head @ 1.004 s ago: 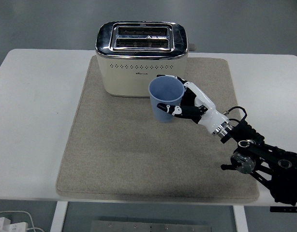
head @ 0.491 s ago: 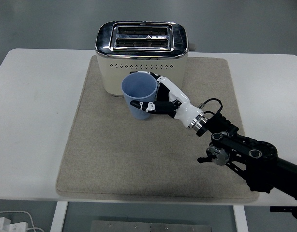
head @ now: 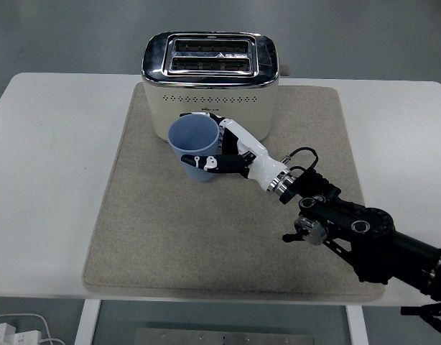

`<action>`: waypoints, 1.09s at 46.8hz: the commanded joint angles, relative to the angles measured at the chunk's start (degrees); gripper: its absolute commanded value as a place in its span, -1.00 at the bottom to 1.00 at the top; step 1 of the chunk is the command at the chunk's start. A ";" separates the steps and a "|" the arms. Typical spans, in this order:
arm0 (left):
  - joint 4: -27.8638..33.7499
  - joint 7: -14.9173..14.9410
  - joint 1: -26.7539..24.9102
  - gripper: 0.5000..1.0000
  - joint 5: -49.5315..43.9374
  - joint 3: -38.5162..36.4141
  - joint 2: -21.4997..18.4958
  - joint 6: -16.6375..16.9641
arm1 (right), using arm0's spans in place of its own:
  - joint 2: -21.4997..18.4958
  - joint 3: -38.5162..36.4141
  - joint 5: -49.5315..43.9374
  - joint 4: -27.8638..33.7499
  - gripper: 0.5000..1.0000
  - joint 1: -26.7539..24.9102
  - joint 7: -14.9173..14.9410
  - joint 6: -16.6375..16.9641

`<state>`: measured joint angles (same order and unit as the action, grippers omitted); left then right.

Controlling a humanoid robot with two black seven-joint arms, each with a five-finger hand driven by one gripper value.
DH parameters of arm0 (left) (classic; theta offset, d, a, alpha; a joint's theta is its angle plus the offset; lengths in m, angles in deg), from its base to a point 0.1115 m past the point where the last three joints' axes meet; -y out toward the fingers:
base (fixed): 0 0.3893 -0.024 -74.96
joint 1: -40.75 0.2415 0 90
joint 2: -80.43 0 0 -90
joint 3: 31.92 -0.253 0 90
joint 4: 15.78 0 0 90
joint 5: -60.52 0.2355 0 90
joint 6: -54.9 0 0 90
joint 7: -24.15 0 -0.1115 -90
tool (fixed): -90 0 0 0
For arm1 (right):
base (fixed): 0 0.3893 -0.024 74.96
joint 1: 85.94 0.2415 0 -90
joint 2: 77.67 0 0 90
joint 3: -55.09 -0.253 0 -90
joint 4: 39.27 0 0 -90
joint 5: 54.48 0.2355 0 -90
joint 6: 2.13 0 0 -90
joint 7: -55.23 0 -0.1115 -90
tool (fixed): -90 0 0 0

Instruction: Put the water cup in front of the bread machine

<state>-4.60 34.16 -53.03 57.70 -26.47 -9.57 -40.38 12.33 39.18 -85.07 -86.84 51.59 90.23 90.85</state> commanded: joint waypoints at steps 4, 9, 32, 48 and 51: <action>-0.01 0.00 0.00 1.00 0.01 0.00 0.00 0.00 | 0.00 0.35 0.00 0.19 -1.00 -0.08 0.00 0.01; -0.01 0.00 0.00 1.00 0.01 0.00 0.00 0.00 | 0.00 0.27 0.00 1.07 -0.98 -0.17 0.00 0.01; -0.01 0.00 0.00 1.00 0.01 0.00 0.00 0.00 | 0.00 0.27 0.09 2.39 -0.33 -0.78 0.00 -1.04; 0.07 0.00 0.00 1.00 0.01 0.00 0.00 0.00 | 0.00 0.18 0.35 2.39 0.41 -2.62 0.00 -2.18; 0.07 0.00 0.00 1.00 0.01 0.00 0.00 0.00 | 0.00 0.18 0.44 2.39 0.43 -2.63 0.00 -2.36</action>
<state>-4.53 34.16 -53.03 57.71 -26.47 -9.57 -40.38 12.33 39.35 -84.68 -84.44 49.04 90.23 88.69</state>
